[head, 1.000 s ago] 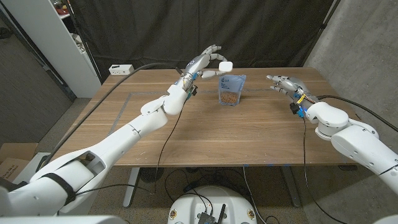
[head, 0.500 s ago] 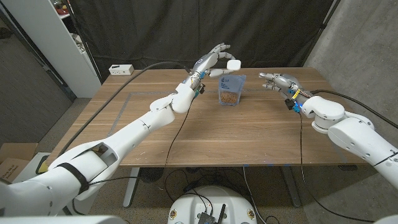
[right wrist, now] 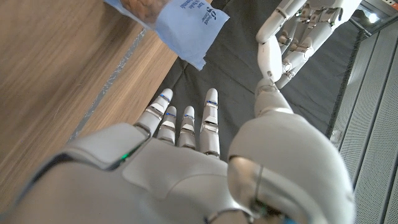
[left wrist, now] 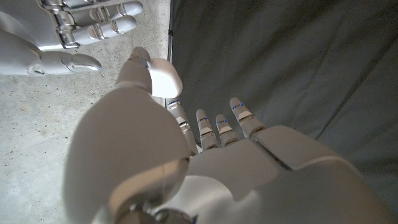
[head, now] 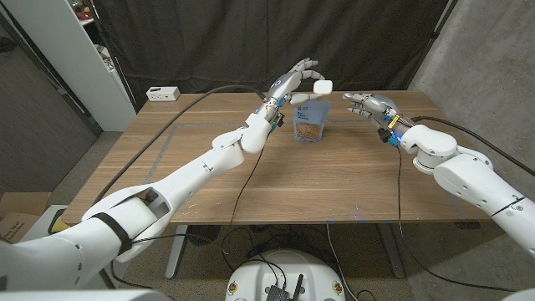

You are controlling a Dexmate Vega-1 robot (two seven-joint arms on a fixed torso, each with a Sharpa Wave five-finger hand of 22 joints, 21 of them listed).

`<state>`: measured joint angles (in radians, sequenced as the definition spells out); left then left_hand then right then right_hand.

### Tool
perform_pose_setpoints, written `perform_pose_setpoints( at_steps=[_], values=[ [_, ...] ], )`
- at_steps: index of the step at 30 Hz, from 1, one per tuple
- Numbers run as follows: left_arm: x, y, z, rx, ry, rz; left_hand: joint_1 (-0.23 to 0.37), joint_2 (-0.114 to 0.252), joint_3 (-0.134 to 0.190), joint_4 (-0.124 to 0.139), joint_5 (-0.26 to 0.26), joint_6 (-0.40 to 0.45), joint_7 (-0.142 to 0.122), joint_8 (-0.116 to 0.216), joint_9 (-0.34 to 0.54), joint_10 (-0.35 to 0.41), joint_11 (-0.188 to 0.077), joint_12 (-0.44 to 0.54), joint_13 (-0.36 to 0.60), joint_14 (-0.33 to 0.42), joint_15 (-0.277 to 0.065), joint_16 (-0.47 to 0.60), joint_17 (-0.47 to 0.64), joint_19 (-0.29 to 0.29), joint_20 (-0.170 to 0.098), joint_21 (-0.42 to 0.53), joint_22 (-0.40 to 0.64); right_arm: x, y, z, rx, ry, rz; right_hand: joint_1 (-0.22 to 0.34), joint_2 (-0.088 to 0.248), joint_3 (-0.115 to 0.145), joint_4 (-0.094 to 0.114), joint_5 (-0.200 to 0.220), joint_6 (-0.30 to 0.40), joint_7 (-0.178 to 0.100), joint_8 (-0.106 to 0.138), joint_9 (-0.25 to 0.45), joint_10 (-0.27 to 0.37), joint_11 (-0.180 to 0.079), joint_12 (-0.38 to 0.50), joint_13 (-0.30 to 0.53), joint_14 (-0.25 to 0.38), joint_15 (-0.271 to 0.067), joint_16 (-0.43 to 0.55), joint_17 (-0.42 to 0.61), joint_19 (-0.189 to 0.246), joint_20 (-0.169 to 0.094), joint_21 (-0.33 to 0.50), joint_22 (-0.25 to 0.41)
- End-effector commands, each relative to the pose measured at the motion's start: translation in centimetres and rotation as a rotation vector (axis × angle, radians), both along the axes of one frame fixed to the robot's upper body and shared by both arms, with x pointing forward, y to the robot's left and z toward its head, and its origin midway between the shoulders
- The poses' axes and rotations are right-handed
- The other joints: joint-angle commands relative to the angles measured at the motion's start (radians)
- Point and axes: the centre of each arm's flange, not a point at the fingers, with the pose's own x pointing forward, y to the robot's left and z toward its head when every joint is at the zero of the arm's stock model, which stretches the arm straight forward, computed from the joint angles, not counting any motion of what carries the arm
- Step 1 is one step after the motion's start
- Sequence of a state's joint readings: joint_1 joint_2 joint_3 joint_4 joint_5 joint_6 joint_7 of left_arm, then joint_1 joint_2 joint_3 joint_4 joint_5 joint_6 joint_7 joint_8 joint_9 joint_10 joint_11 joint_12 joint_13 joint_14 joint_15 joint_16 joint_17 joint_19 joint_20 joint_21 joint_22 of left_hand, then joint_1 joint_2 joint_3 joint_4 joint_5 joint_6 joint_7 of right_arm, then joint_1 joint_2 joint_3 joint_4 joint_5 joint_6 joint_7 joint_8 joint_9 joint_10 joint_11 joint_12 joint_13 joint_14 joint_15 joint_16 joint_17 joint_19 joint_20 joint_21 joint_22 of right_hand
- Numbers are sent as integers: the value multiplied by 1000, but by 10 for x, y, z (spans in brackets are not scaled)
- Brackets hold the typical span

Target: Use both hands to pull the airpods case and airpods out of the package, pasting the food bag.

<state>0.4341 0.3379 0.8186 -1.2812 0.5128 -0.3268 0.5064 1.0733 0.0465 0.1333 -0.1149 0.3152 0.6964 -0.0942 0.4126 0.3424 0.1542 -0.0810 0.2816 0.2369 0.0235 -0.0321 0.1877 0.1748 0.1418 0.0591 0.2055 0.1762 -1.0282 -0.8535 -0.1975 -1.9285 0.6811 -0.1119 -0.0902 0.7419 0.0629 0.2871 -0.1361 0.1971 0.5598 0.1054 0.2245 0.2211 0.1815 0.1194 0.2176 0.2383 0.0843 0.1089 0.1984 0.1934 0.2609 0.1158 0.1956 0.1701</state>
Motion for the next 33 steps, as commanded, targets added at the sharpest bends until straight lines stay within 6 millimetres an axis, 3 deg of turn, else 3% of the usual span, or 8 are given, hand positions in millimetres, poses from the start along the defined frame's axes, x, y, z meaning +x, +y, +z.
perform_pose_setpoints(
  at_steps=[1,19,33],
  values=[
    [4,-20,-2,18,-2,-13,18,0,-8,-2,7,199,37,158,211,10,3,6,0,7,-41,3,1,4,3,-4,2,4,7,4,-7,-13,32,11,33,18,2,10,-6,-1,-3,4,10,-5,5,2,2,-5,6,5,7,-6,-1,3],
    [5,-33,-7,31,-18,19,40,-9,-29,-6,24,206,64,174,237,20,15,7,2,13,-36,2,2,2,8,-6,3,5,19,13,-60,-18,69,13,80,33,9,28,-51,20,-20,8,12,2,3,-2,14,11,13,7,14,0,2,3],
    [8,-37,-8,6,-22,21,54,-12,-40,-8,38,216,76,187,255,20,17,4,3,18,-35,2,3,1,12,-6,3,11,24,11,-67,1,77,13,124,55,21,49,-46,29,-14,13,37,6,10,-5,32,9,23,12,27,-8,6,4]
  ],
)
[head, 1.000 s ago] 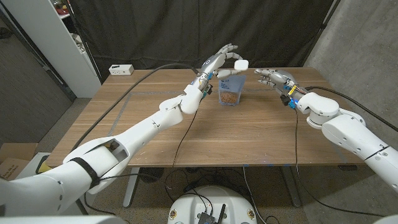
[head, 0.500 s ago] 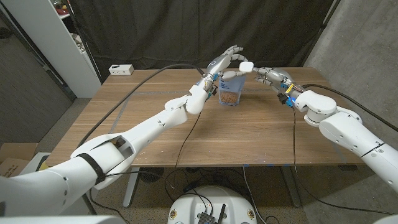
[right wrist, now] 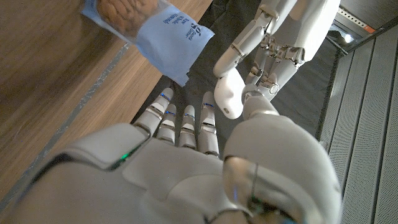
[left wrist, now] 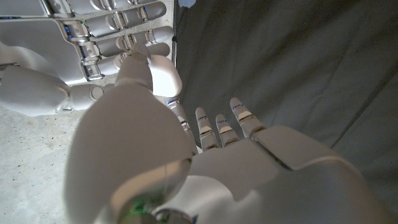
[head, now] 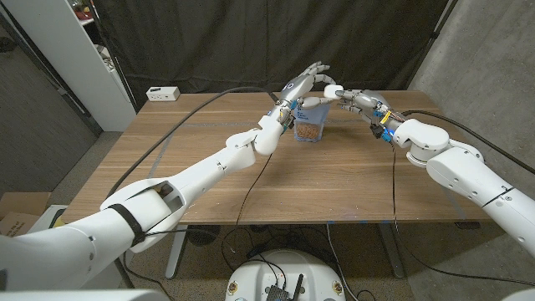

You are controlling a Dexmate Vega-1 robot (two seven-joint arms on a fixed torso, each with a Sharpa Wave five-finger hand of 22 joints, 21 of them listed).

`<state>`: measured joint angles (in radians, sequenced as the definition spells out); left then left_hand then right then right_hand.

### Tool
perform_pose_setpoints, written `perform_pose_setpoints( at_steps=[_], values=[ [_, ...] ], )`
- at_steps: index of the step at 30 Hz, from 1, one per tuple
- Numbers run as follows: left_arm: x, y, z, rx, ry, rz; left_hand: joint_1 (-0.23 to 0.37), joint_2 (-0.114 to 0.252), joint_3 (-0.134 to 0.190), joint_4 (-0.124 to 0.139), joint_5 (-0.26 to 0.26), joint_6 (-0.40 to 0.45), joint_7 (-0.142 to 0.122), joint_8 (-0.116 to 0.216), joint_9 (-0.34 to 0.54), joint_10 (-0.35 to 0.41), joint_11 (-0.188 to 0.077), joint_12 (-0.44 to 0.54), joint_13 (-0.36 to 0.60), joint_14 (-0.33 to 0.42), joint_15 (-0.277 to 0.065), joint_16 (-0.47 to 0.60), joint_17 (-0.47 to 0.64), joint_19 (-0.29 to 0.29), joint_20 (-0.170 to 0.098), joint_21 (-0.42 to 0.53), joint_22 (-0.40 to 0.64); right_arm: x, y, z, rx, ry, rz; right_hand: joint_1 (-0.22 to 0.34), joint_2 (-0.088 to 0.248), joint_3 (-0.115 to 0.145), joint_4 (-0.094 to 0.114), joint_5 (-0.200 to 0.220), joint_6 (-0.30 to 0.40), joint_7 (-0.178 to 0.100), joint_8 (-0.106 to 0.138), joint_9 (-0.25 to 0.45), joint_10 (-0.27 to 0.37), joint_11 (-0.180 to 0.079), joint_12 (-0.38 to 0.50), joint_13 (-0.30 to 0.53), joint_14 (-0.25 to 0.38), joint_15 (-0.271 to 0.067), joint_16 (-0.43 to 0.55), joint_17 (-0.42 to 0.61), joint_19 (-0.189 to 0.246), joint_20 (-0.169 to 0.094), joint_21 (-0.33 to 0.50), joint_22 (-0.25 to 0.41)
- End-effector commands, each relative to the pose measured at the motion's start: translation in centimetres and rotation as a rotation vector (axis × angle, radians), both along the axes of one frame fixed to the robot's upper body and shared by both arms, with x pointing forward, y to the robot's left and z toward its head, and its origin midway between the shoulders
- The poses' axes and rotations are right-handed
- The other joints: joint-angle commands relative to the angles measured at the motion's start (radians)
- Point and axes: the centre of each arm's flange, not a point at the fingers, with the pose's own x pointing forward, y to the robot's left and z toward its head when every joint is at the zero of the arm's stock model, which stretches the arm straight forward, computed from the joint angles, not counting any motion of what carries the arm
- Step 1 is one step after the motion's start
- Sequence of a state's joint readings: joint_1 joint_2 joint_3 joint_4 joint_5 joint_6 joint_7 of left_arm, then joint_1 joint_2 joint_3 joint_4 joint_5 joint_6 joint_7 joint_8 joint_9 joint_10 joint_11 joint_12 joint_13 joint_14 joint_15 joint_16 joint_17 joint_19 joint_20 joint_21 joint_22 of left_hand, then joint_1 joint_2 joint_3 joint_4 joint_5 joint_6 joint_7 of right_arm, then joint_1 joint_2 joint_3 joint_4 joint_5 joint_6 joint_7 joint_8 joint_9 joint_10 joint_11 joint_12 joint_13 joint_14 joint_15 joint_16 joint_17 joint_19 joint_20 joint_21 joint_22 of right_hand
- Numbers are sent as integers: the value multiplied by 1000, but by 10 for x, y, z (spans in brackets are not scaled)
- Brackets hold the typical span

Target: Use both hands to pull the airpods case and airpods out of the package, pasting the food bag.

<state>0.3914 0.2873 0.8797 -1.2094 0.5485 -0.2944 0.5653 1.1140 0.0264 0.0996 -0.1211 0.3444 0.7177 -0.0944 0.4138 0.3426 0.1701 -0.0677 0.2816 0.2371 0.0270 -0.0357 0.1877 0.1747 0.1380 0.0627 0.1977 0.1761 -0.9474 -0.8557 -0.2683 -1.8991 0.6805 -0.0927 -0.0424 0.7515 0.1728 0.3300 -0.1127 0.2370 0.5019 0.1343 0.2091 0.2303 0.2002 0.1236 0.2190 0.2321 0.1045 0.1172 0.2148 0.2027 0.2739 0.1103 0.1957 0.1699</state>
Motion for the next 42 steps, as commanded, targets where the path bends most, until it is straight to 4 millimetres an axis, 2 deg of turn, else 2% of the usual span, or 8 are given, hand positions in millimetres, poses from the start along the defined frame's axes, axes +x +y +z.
perform_pose_setpoints(
  at_steps=[1,11,19,25,30,34,36,42],
  values=[
    [2,-14,-4,-7,3,-7,13,9,-7,-2,9,194,77,187,256,4,3,4,3,14,-32,2,3,4,9,1,3,5,6,-2,-19,20,14,4,15,14,-3,11,14,1,3,4,23,1,10,1,14,-1,7,3,17,-6,7,4],
    [1,-15,-8,-12,12,-3,9,7,-20,6,17,195,77,191,265,3,1,1,2,18,-35,3,3,4,6,1,3,7,7,-1,-21,12,13,22,29,46,0,27,41,-1,18,14,57,-14,21,1,41,-21,20,6,30,-23,10,4],
    [2,-16,-10,-6,23,2,-6,3,-35,16,22,204,78,190,262,4,-3,0,2,19,-37,2,3,4,5,2,4,8,8,0,-11,-5,10,36,30,70,7,32,67,-10,31,27,97,-29,33,3,73,-56,34,11,48,-41,14,5],
    [3,-18,-11,4,30,2,-6,2,-42,18,27,206,77,189,263,6,-4,0,2,20,-37,2,3,4,5,2,4,9,7,0,11,-25,2,46,33,87,11,35,81,-23,39,35,117,-39,38,4,96,-77,46,16,58,-54,17,5],
    [4,-18,-11,6,34,2,-11,-1,-49,22,30,210,76,188,263,12,-4,1,2,24,-39,3,3,4,5,2,4,8,7,-1,37,-43,-8,66,34,113,15,39,93,-43,47,47,143,-60,45,5,121,-105,59,22,72,-70,19,6],
    [5,-18,-11,4,37,0,-11,0,-53,24,33,212,73,189,264,12,-8,1,2,25,-40,3,3,4,5,2,4,8,8,-2,46,-47,-8,90,31,133,9,40,108,-56,56,60,158,-73,47,5,145,-131,71,26,83,-82,22,7],
    [5,-18,-11,3,38,1,-16,1,-56,27,34,212,70,188,264,10,-8,-1,2,25,-43,2,3,4,3,2,4,8,8,-2,50,-47,-9,103,22,138,-1,37,129,-65,66,68,174,-81,52,7,152,-139,73,25,90,-85,23,7],
    [5,-18,-12,-4,40,2,-21,3,-64,33,38,219,67,183,256,9,-9,-2,2,27,-45,2,3,3,1,2,4,8,10,-2,57,-62,-11,145,24,156,-18,31,152,-84,83,93,195,-105,58,14,182,-179,89,29,105,-99,25,8]
  ],
)
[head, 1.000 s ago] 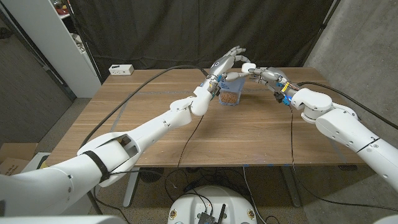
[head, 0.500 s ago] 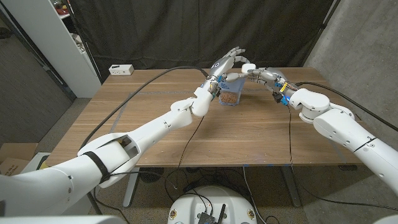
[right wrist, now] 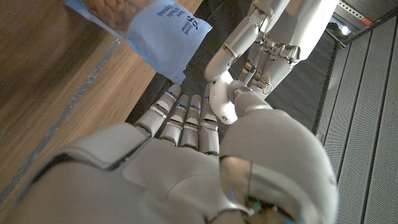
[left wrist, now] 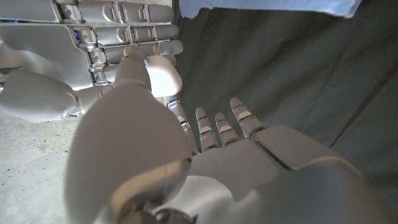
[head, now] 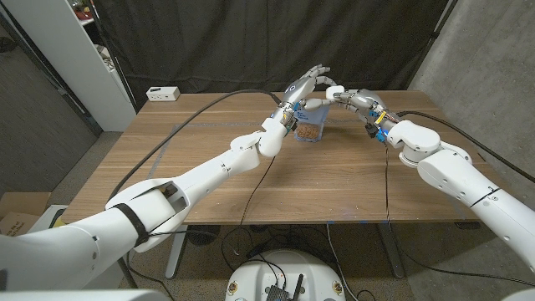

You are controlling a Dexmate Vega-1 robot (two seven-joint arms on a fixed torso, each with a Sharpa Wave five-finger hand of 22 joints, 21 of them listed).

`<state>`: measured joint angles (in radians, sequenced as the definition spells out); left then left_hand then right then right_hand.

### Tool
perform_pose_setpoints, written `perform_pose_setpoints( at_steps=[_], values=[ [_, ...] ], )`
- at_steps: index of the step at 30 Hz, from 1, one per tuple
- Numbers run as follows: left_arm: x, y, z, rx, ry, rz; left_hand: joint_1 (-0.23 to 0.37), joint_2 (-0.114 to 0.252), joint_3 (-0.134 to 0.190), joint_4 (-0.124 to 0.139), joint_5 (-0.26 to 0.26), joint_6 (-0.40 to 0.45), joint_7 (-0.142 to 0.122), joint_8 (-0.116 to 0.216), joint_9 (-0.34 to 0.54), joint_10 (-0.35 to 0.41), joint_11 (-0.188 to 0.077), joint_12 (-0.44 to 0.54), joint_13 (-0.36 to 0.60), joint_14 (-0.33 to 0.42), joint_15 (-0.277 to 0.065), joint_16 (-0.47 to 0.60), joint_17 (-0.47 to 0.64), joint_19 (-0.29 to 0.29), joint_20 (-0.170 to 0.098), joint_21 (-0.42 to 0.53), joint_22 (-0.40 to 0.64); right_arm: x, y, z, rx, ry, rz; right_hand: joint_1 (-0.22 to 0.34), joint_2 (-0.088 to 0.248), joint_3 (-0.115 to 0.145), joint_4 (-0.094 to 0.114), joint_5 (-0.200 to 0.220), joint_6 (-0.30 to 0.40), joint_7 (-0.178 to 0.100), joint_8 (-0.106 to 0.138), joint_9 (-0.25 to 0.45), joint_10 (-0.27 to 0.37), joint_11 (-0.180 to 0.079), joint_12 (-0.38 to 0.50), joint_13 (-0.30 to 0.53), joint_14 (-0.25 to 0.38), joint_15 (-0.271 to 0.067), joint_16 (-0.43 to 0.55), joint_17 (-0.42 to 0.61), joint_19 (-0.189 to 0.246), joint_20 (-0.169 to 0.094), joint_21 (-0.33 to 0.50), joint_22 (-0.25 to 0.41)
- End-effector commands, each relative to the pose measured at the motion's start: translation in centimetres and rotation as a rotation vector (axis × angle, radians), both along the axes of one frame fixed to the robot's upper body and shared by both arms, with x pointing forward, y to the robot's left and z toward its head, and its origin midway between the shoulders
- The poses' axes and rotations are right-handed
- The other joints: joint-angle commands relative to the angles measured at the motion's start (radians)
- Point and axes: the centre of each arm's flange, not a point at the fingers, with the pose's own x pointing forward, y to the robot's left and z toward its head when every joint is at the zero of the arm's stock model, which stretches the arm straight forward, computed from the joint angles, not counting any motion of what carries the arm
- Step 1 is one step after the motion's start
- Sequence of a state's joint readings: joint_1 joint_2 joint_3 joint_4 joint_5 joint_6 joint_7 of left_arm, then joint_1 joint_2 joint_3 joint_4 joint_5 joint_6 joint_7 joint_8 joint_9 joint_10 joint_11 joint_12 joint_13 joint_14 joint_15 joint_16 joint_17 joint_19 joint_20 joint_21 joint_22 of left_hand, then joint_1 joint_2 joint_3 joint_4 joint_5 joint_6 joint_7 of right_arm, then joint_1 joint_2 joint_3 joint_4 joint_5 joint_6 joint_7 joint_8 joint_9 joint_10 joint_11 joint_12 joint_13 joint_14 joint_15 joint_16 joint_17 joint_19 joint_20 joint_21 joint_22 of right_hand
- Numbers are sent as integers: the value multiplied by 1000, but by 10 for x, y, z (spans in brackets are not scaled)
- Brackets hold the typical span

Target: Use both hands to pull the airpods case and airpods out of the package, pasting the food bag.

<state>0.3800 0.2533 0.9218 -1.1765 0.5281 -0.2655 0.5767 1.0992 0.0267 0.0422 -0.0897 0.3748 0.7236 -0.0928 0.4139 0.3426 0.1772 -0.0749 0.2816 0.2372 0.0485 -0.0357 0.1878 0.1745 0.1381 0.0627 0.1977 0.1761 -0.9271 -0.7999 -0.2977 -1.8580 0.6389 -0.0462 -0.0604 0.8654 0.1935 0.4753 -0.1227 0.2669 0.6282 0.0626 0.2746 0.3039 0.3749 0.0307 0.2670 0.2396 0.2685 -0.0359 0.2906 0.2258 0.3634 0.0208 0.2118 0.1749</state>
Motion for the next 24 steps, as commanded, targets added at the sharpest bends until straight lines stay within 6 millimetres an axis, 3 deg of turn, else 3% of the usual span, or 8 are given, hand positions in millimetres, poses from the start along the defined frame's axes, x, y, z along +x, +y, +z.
perform_pose_setpoints(
  at_steps=[1,4,11,14,17,21,24],
  values=[
    [1,0,-2,-5,9,2,-7,3,-8,3,8,212,65,182,256,3,-4,-2,2,5,-45,2,3,4,1,2,4,-1,1,1,26,-27,-10,34,5,12,-8,1,27,-14,18,21,21,-14,10,7,22,-28,15,7,16,-12,9,3],
    [1,1,-3,-10,10,0,-10,5,-11,6,10,212,61,178,253,1,-2,-3,2,5,-47,2,3,4,0,2,4,0,1,1,24,-24,-8,52,-3,12,-15,-6,61,-21,36,37,40,-23,17,11,34,-34,23,9,21,-16,10,4],
    [1,3,-3,-27,16,-5,-9,4,-20,8,14,208,66,173,251,10,-1,-1,2,8,-43,2,3,3,2,2,4,1,1,-1,24,-28,-3,61,10,15,-5,-11,37,-16,30,52,40,-27,15,13,37,-36,31,17,22,-20,9,4],
    [3,6,-3,-42,32,-13,-8,7,-23,9,17,201,59,165,246,11,-2,-1,3,9,-43,1,3,4,4,2,4,2,2,0,24,-34,-4,72,2,14,-7,-16,53,-19,40,63,45,-39,14,14,41,-42,37,20,22,-22,9,5],
    [3,8,-1,-54,36,-23,-17,7,-35,17,21,171,52,139,231,11,-3,-1,5,10,-43,1,3,4,4,2,4,3,3,0,17,-42,-2,81,-5,9,-12,-24,76,-19,52,74,57,-46,19,17,42,-50,40,22,21,-27,8,5],
    [3,12,1,-53,38,-29,-65,-1,-76,47,25,85,25,69,195,-3,-1,-7,9,4,-37,-1,5,1,3,2,4,6,4,1,11,-46,6,102,-20,-9,-25,-45,135,-37,82,98,71,-58,25,25,53,-62,47,21,23,-33,7,5],
    [2,16,4,-54,54,-37,-106,-17,-114,70,33,14,34,12,167,-11,3,-9,11,2,-28,0,7,-3,8,0,4,8,3,1,11,-48,11,108,-22,-14,-28,-50,145,-39,88,106,76,-59,27,27,54,-65,49,21,23,-35,7,5]
  ],
)
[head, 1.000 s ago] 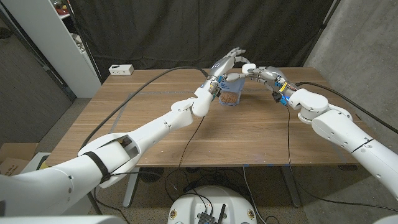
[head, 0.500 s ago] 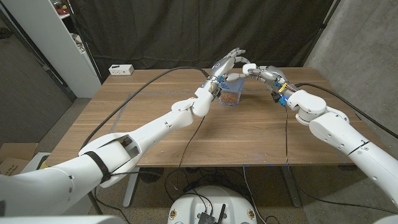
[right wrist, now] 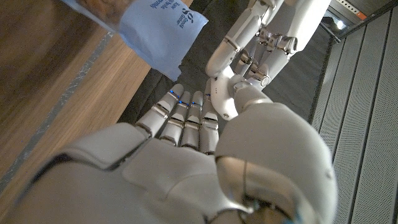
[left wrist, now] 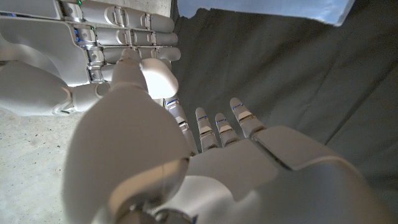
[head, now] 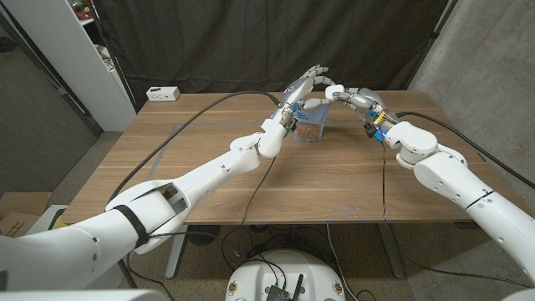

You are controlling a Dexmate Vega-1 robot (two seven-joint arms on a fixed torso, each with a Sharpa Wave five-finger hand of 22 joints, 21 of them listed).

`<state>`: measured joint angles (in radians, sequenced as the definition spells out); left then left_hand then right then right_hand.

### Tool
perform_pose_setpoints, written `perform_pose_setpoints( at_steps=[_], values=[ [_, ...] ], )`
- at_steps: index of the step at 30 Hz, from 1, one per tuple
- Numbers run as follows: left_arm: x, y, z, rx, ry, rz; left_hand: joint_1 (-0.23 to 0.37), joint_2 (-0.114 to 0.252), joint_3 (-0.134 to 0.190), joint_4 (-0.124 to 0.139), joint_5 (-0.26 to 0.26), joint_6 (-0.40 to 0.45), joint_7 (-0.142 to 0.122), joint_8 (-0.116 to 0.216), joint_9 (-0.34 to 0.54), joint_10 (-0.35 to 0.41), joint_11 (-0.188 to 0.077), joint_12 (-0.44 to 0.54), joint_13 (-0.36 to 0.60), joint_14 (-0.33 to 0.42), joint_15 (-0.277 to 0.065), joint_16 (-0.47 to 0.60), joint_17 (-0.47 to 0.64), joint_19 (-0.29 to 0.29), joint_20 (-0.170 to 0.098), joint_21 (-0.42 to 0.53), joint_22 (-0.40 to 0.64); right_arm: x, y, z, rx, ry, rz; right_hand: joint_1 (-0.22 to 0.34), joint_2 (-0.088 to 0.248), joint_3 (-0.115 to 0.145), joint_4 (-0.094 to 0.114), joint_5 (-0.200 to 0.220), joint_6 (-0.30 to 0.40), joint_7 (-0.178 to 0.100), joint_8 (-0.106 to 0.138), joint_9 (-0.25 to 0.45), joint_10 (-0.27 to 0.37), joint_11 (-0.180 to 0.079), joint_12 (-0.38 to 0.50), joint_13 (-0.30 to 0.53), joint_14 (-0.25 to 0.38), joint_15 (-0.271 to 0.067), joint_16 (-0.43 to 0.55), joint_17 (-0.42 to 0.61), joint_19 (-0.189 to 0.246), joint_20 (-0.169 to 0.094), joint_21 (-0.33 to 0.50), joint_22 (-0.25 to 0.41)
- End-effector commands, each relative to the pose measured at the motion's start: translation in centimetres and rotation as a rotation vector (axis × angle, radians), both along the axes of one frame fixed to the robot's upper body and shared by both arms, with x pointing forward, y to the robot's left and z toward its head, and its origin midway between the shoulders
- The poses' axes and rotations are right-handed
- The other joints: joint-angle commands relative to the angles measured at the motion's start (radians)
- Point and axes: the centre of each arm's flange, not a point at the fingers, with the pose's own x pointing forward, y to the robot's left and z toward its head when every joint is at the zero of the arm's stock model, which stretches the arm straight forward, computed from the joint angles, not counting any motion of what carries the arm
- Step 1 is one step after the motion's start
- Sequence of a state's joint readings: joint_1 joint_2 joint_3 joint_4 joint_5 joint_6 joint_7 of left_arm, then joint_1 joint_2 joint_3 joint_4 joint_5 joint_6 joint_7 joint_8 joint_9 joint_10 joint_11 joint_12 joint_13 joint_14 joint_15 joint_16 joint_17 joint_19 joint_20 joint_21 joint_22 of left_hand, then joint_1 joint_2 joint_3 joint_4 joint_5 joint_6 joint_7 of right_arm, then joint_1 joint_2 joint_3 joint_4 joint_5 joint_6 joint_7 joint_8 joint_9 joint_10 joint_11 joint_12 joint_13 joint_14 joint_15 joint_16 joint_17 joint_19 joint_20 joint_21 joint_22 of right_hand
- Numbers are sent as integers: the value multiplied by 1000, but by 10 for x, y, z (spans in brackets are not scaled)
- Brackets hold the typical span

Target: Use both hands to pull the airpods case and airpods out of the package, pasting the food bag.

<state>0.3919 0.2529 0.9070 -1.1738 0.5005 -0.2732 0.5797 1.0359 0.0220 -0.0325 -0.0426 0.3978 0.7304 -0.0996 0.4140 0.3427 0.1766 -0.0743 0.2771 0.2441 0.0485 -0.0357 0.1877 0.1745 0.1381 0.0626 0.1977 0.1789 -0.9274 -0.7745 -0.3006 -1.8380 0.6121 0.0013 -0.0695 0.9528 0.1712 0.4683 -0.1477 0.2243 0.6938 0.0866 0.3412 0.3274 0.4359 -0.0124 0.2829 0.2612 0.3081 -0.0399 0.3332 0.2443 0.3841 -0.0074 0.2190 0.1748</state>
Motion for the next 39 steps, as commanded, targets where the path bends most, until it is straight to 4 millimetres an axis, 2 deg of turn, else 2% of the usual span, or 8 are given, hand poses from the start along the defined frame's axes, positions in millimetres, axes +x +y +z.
perform_pose_setpoints(
  at_steps=[1,3,6,14,20,23,32,39],
  values=[
    [-1,11,7,-21,38,-34,-59,-21,-56,31,16,-16,40,-8,156,-11,8,-5,5,-2,-24,0,7,-4,7,0,1,7,2,1,-14,-10,17,21,1,-8,-3,-9,77,-62,21,84,15,-17,11,6,13,-61,6,3,1,-7,-1,5],
    [-1,14,8,-34,48,-45,-71,-27,-69,37,21,-30,39,-24,147,-18,9,-7,5,-7,-23,-1,8,-5,8,0,1,8,1,0,-15,-13,21,31,-9,-22,-8,-21,111,-67,39,99,18,-23,13,11,11,-65,7,2,-1,-8,-2,5],
    [-3,18,11,-49,64,-67,-79,-31,-79,42,27,-48,33,-40,139,-25,8,-10,5,-12,-21,-2,8,-6,9,0,1,9,0,0,-24,-17,26,41,-16,-29,-14,-26,127,-67,48,108,25,-24,16,14,13,-66,8,0,-1,-10,-3,5],
    [-11,33,20,-75,105,-127,-91,-40,-104,50,43,-101,23,-83,117,-40,25,-15,6,-25,-13,-3,9,-9,12,0,2,12,-5,-7,-16,-47,33,57,-16,-42,-14,-35,138,-67,57,126,35,-32,21,20,7,-80,9,2,-4,-13,-4,5],
    [-12,41,24,-119,162,-205,-91,-40,-111,51,49,-98,30,-91,110,-42,36,-15,7,-29,-6,-3,9,-8,14,0,2,15,-10,-9,-5,-72,34,62,-13,-50,-11,-40,131,-73,57,136,39,-40,23,23,3,-86,10,4,-5,-15,-5,6],
    [-13,45,27,-137,198,-237,-75,-26,-111,48,61,-65,34,-89,100,-40,24,-13,8,-25,-6,0,9,1,13,5,3,16,-13,-9,-14,-99,42,76,-30,-67,-17,-46,171,-83,77,151,58,-41,31,28,14,-89,17,4,10,1,1,6],
    [-10,51,38,-110,287,-314,-47,0,-109,43,75,1,52,-81,85,-32,28,-8,10,-17,-10,3,8,3,12,5,4,17,-17,-12,-27,-160,38,104,-52,-93,-21,-53,221,-98,94,158,88,-60,42,36,23,-110,25,4,21,11,2,5],
    [-10,55,42,-90,319,-312,-44,9,-115,46,78,30,67,-80,77,-29,29,-6,11,-15,-8,3,8,2,15,5,4,15,-23,-14,-15,-207,27,117,-58,-108,-18,-53,230,-109,91,152,99,-70,46,41,26,-124,30,5,20,10,-1,5]
  ],
)
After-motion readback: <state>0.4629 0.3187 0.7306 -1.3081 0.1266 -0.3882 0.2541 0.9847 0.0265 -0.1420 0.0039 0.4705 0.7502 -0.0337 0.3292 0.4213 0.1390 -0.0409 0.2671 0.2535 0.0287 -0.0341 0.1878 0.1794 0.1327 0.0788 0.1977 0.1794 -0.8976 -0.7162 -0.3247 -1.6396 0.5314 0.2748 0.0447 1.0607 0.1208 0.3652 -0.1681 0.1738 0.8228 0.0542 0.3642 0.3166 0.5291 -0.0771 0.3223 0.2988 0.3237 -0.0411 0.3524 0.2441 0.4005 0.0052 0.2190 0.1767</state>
